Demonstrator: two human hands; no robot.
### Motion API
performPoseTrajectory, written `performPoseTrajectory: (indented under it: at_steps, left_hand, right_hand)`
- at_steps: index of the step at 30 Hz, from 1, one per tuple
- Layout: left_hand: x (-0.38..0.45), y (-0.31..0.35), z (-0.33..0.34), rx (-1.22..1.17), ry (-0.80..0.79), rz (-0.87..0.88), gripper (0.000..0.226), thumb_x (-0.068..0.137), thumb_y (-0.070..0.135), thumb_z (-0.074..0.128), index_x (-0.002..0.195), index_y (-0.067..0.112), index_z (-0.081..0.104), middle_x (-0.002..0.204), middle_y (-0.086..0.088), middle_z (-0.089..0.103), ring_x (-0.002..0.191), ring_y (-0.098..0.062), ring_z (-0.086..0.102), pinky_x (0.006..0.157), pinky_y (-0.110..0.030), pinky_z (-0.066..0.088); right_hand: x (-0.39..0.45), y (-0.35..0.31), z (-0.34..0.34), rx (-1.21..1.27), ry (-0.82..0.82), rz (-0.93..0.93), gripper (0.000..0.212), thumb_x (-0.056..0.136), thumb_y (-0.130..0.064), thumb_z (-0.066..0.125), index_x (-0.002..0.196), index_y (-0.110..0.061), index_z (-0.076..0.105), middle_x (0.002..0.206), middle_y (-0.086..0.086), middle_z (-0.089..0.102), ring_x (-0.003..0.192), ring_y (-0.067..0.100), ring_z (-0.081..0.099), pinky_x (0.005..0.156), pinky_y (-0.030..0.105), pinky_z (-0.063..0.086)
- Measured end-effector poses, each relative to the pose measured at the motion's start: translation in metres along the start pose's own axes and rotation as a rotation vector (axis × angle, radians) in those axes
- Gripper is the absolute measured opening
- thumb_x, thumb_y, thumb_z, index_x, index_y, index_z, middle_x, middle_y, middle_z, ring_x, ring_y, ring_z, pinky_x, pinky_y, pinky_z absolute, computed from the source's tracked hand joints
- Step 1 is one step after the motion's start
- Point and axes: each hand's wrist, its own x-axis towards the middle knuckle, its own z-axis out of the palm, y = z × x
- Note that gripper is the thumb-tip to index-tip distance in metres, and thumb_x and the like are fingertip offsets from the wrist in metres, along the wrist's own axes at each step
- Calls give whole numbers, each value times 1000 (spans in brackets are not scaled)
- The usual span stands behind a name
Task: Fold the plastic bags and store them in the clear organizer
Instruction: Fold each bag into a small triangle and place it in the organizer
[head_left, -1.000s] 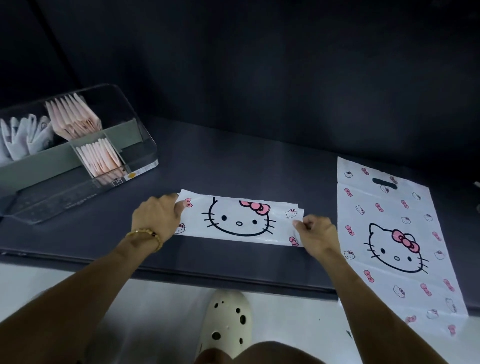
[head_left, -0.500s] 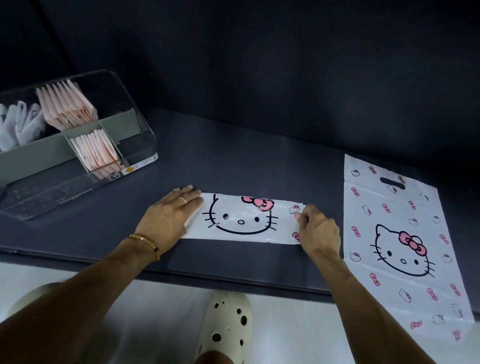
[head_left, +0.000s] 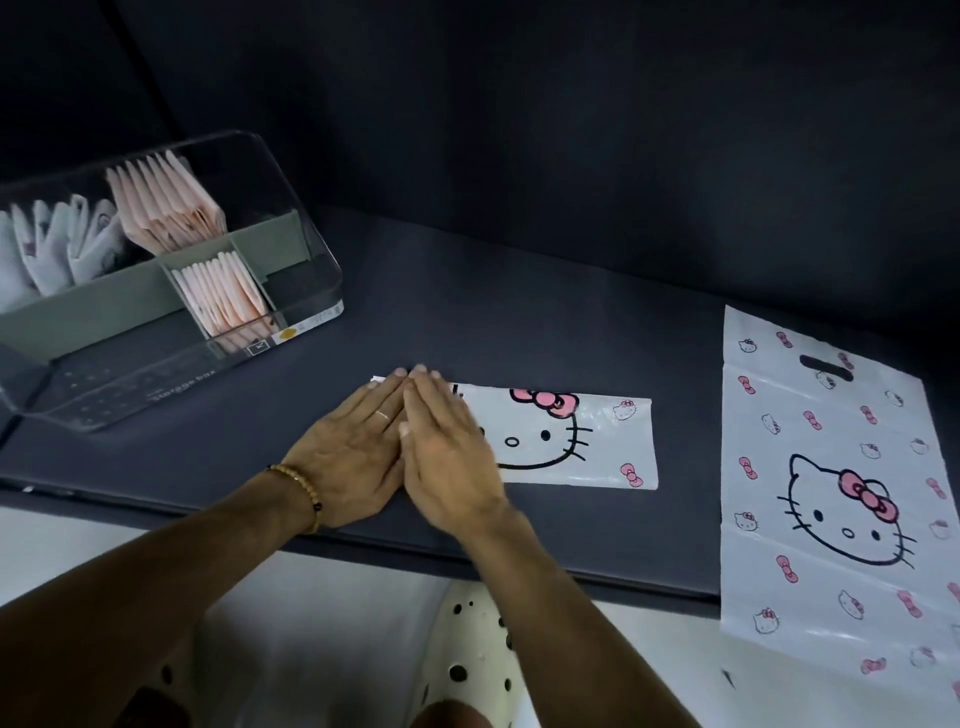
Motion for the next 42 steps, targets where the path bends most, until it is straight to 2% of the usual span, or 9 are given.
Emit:
performPoseTrajectory:
  at_steps: [3, 7, 11, 18, 23, 28, 32, 40, 42]
  left_hand:
    - [0, -6, 0, 5, 9, 22, 69, 94, 47, 4, 149, 7, -7, 158, -14, 3, 147, -23, -1, 120, -36, 2]
    - [-2, -10, 1, 47, -8, 36, 73, 92, 53, 3, 145, 7, -15, 159, -13, -4, 146, -22, -6, 118, -33, -6]
    - [-1, -9, 0, 55, 5, 41, 73, 92, 51, 7, 146, 5, -8, 158, -14, 1, 147, -23, 1, 118, -35, 2]
    - [0, -7, 1, 64, -3, 35, 72, 93, 51, 6, 147, 5, -7, 158, -14, 0, 147, -23, 1, 118, -35, 3]
    - [0, -5, -3, 69, -16, 32, 73, 93, 49, 7, 149, 2, 3, 158, -16, 7, 146, -25, 7, 119, -37, 8]
    - [0, -5, -1, 79, -23, 20, 72, 91, 51, -2, 146, 8, -14, 159, -12, -6, 147, -21, -6, 118, -33, -2]
    - [0, -6, 0, 82, -18, 23, 71, 90, 52, -3, 146, 9, -15, 159, -11, -6, 147, -21, -5, 118, -33, -3]
    - [0, -7, 0, 74, -19, 24, 70, 93, 50, 4, 148, 7, -6, 159, -12, 3, 147, -22, 3, 118, -36, 5]
    - [0, -8, 0, 71, -17, 17, 70, 94, 50, 6, 148, 8, -3, 158, -11, 6, 146, -22, 6, 118, -36, 7]
  right_hand:
    - [5, 9, 11, -69, -89, 36, 58, 100, -34, 13, 152, -8, 16, 160, 7, 15, 149, 19, 9, 121, 39, 8]
    - [-5, 63, -6, -244, -177, -9, 64, 97, -51, 12, 154, -22, 8, 162, 0, 2, 149, 16, -2, 121, 42, 1]
    - [-17, 108, -23, -301, -237, 49, 68, 93, -65, 8, 153, -34, -2, 162, -6, -8, 147, 12, -15, 120, 39, -5]
    - [-20, 122, -24, -295, -222, 4, 66, 93, -66, 7, 152, -38, -4, 162, -4, -7, 148, 15, -14, 120, 42, -4]
    - [-23, 132, -28, -295, -209, -29, 64, 94, -63, 8, 152, -37, -5, 162, -1, -4, 148, 17, -12, 120, 44, -1]
    - [-25, 142, -33, -318, -199, -21, 67, 94, -65, 6, 153, -34, -1, 162, -1, -5, 148, 18, -12, 120, 45, -2]
    - [-27, 148, -35, -325, -190, 3, 69, 92, -67, 4, 152, -34, -2, 161, -2, -9, 148, 18, -11, 119, 45, -5]
    - [-35, 168, -46, -357, -220, 34, 61, 93, -62, -4, 148, -38, -13, 161, -4, -9, 148, 16, -13, 119, 51, -2]
    - [-37, 175, -51, -356, -225, 36, 59, 95, -58, -2, 149, -36, -12, 162, -2, -6, 148, 15, -11, 119, 48, -2]
